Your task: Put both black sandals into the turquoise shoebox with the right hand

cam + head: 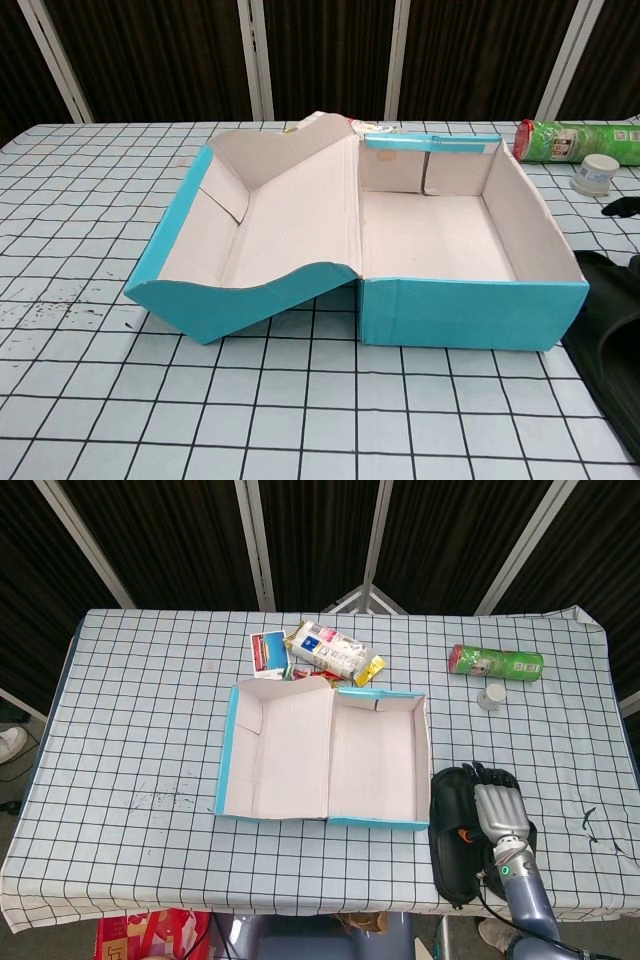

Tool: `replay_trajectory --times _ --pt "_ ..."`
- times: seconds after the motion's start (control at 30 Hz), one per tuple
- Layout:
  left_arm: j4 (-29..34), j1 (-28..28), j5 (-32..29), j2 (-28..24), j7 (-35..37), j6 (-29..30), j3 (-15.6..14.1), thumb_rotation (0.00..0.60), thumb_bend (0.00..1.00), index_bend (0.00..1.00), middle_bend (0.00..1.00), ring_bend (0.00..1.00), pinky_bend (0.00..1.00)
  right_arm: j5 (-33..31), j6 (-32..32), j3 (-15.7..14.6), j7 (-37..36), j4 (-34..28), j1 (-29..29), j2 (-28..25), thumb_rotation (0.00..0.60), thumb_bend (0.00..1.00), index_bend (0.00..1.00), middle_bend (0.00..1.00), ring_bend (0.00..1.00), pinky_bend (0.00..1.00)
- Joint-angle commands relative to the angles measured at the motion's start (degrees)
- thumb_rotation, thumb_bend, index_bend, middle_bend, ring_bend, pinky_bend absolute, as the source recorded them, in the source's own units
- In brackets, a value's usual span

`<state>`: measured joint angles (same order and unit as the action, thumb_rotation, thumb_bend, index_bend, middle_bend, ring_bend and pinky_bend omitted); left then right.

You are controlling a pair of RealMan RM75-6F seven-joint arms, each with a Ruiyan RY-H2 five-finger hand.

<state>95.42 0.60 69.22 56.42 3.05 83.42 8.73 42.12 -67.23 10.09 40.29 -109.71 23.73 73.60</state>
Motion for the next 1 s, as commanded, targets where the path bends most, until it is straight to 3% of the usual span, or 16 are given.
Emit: replay_trajectory --times 0.03,0.5,1.0 --pt "-0.06 0.19 -0.17 0.09 -0.29 -0.36 -0.02 0.6 0.37 0.13 0.04 0.0 0.09 -3.0 1.57 -0.35 1.98 0.96 2.36 0.56 0.6 0.1 0.03 0.05 0.09 0.02" --pt "-0.21 0.44 -0.78 0.17 -0.53 -0.82 0.12 0.6 0.37 0.13 0.04 0.0 0.09 -17.31 5.56 -0.49 8.68 2.36 11.52 -1.1 0.6 0.1 0.03 0.08 0.09 0.02" --pt "-0.27 0.86 -1.22 0.52 -1.57 -1.29 0.12 0.6 0.37 0.13 0.04 0.0 0.09 -28.97 11.34 -3.3 9.92 4.56 18.42 -3.22 0.6 0.1 0.07 0.15 0.09 0.01"
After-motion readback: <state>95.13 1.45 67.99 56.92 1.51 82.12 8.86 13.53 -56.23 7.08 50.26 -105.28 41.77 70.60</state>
